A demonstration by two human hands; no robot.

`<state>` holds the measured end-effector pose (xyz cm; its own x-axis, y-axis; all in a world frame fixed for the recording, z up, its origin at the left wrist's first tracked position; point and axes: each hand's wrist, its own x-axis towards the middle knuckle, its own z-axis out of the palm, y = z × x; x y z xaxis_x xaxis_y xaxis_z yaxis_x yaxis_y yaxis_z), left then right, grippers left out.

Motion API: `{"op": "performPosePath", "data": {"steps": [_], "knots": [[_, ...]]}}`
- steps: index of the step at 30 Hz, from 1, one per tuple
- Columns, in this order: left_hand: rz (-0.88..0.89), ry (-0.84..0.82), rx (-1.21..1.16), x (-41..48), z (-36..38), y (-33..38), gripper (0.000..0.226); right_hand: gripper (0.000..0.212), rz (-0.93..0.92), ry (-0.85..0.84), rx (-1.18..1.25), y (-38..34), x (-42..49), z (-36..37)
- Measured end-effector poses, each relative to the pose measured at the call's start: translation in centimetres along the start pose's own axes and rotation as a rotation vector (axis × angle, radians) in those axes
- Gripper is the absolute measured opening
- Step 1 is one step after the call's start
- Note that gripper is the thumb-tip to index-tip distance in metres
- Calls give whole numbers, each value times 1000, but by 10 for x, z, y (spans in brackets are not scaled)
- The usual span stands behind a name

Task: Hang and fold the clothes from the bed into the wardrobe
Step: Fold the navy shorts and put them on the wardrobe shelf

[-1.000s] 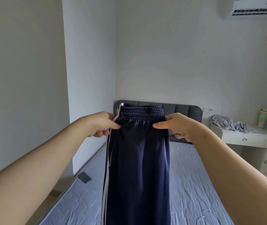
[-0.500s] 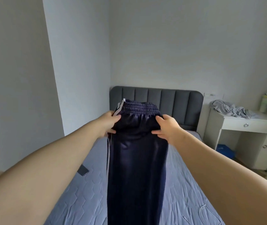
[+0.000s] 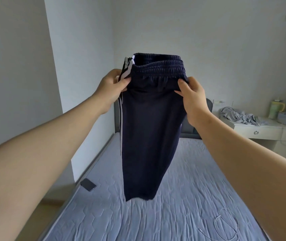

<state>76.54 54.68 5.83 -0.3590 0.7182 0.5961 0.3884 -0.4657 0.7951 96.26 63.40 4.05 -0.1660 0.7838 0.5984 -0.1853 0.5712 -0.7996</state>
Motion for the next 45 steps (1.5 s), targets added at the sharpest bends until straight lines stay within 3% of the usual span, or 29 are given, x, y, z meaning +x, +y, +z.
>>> {"op": "performPosePath", "data": {"steps": [4,8,14,19,26,29,34,45], "knots": [[-54,-24,50,-33,-5,-9,13,20,54,-11,18,11,-33,-5],[-235,-50,101,-96,0,-33,11,27,190,8,-14,31,-92,-12],[-474,-44,139,-215,21,-71,16,28,418,-14,-189,77,-200,-45],[-676,-79,136,-312,40,-92,5,39,611,-52,-374,94,-293,-79],[-869,-140,68,-411,52,-103,5,40,741,-80,-198,105,-383,-111],[-918,-157,112,-434,54,-107,5,39,800,-77,-171,109,-407,-116],[-986,-171,136,-452,56,-122,26,30,862,-101,-193,122,-425,-118],[-1169,-286,209,-445,66,-245,19,21,1046,-45,-345,235,-436,-95]]}}
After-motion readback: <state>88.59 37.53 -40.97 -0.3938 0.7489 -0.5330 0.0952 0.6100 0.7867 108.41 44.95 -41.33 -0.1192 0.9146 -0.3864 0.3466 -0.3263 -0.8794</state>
